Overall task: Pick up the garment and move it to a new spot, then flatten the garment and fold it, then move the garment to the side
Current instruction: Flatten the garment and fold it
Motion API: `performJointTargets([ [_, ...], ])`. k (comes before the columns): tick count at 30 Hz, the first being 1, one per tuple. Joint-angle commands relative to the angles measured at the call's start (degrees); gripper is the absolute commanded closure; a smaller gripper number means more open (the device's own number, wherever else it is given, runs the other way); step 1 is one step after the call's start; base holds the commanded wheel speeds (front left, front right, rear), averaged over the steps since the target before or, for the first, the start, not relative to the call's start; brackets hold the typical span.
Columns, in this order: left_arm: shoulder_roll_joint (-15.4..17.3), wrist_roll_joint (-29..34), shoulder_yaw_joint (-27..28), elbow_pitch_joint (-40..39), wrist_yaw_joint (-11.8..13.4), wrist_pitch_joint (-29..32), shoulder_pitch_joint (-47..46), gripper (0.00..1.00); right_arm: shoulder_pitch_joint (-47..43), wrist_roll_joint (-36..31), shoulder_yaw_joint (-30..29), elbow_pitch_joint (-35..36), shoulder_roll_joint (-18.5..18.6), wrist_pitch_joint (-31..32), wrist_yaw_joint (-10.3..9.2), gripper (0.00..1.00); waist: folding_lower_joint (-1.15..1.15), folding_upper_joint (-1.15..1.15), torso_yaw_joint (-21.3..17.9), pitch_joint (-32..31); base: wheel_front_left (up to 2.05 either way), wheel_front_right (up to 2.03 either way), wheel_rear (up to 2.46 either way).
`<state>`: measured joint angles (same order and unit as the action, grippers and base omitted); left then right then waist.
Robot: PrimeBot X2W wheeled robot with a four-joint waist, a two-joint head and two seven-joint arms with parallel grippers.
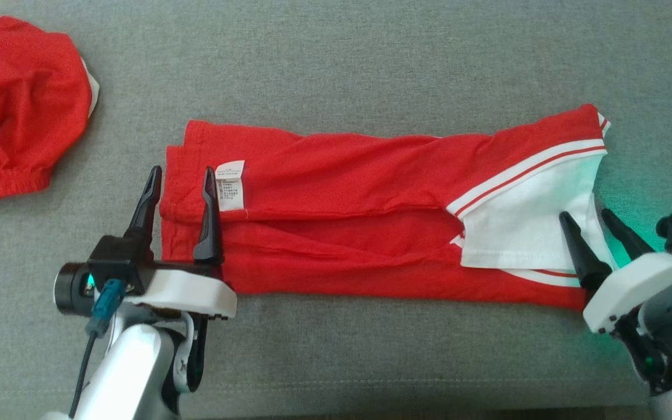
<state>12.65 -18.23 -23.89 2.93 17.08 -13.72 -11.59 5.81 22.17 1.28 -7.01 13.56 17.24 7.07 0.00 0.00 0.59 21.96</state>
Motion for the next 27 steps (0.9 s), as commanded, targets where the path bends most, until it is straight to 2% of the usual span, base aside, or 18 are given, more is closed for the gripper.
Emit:
performJointTargets([
  [1,0.6,0.41,1.65,-1.25,-0.13,-0.51,-1.81,0.0,0.35,1.24,1.69,0.63,1.31,2.53,0.42,0.0,0.0,0.0,0.13,0.12,0.0,0.0,0.0],
  [2,0.56,0.4,1.66,-1.07,-0.17,-0.56,-1.89,0.0,0.39,1.92,1.9,0.61,1.53,3.75,0.42,0.0,0.0,0.0,0.18,0.11,0.0,0.0,0.0],
  [4,0.48,0.4,1.71,-0.81,-0.2,-0.67,-1.99,0.0,0.19,3.57,2.23,0.59,1.83,6.7,0.42,0.51,0.0,0.0,0.2,0.0,0.0,0.0,0.0],
  [5,0.44,0.39,1.75,-0.7,-0.19,-0.73,-1.99,0.0,0.1,4.42,2.36,0.74,1.95,7.9,0.42,1.0,0.0,0.0,0.19,-0.15,0.0,0.0,0.0],
  [9,0.4,0.31,1.98,-0.44,-0.13,-0.88,-1.77,0.0,-0.34,7.02,2.42,1.83,2.7,11.6,0.42,1.0,0.0,0.0,0.07,-0.63,0.0,0.0,0.0],
  [15,0.48,0.31,2.18,-0.2,0.01,-0.99,-1.48,0.0,-0.53,7.58,0.22,3.56,3.72,11.09,0.42,1.0,0.0,0.0,-0.23,-1.41,0.0,0.0,0.0],
  [22,0.56,-0.07,2.45,-0.22,0.14,-1.09,-0.7,0.0,-2.4,5.92,-7.74,5.54,6.82,9.9,0.42,1.0,0.0,0.0,-1.04,-2.91,0.0,0.0,0.0],
  [27,0.62,-0.38,2.5,-0.05,0.13,-1.12,-0.16,0.0,-2.86,4.59,-9.59,7.26,9.32,10.0,0.42,1.0,0.0,0.0,-1.7,-4.31,0.0,0.0,0.0],
])
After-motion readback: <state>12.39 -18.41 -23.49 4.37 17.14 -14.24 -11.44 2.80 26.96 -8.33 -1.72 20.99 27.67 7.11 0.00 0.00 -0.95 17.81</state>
